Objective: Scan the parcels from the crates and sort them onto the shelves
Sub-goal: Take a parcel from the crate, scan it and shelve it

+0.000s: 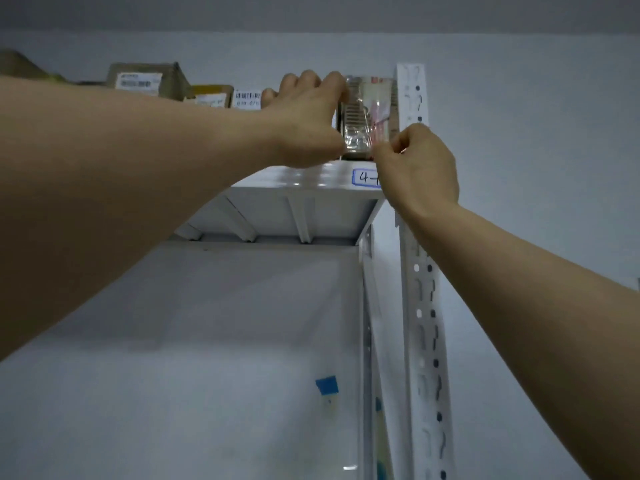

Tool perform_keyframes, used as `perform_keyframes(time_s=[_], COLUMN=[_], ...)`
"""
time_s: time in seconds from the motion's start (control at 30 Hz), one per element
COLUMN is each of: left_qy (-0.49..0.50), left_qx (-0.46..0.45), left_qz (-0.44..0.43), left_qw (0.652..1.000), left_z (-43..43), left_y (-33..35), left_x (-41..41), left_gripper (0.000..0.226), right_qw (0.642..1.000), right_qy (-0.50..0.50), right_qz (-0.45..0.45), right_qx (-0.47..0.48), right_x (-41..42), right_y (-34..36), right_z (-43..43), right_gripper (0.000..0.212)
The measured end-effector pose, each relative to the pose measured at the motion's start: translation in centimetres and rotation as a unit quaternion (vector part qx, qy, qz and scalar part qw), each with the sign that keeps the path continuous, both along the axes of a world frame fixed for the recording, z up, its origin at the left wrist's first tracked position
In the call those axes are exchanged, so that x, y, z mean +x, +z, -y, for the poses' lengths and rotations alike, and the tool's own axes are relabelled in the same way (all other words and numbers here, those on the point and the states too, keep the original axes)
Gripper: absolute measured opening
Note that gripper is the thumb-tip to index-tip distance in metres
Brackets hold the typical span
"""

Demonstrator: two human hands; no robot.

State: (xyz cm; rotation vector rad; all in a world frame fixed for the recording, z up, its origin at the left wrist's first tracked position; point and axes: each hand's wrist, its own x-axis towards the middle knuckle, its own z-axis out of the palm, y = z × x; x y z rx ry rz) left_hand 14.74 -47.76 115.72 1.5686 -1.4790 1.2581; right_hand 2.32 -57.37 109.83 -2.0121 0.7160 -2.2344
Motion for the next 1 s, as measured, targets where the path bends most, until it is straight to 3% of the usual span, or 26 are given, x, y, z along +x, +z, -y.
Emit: perform_keyframes(time_s=[0.23, 0.43, 0.57, 0.67, 0.77, 1.0], left_qy=[-0.012, -0.140, -0.151, -0.160, -0.137, -0.005], left_qx=[0.087, 0.228, 0.320, 0.446, 0.531, 0.583], left_qz=[0.045, -0.111, -0.098, -0.169, -0.318, -0.568], left_qw=[0.995, 0.957, 0.930, 0.864, 0.773, 0.581], left_z=[-5.1, -10.8, -15.2, -17.3, -18.6, -21.5], left_y=[-11.2, -25.7, -37.8, -47.9, -58.0, -77.2], left_x=[0.1, 2.8, 4.4, 4.6, 4.3, 4.8], left_gripper=[0.050, 0.036, 0.033, 0.041, 0.024, 0.016], right_qw=[0.995, 0.971, 0.938, 0.895, 0.820, 0.619], right_qy=[0.009, 0.001, 0.016, 0.025, 0.049, 0.123], right_qz=[-0.062, -0.117, -0.179, -0.236, -0.309, -0.414], right_qx=[0.079, 0.209, 0.298, 0.377, 0.480, 0.656], right_x=[1.0, -0.1, -1.9, -2.7, -2.9, -3.1], right_y=[-11.6, -25.5, -36.1, -44.6, -53.9, -73.4], right_z=[-5.5, -9.8, -12.4, -13.7, -14.6, -15.5], right_gripper=[0.012, 0.022, 0.018, 0.018, 0.018, 0.021])
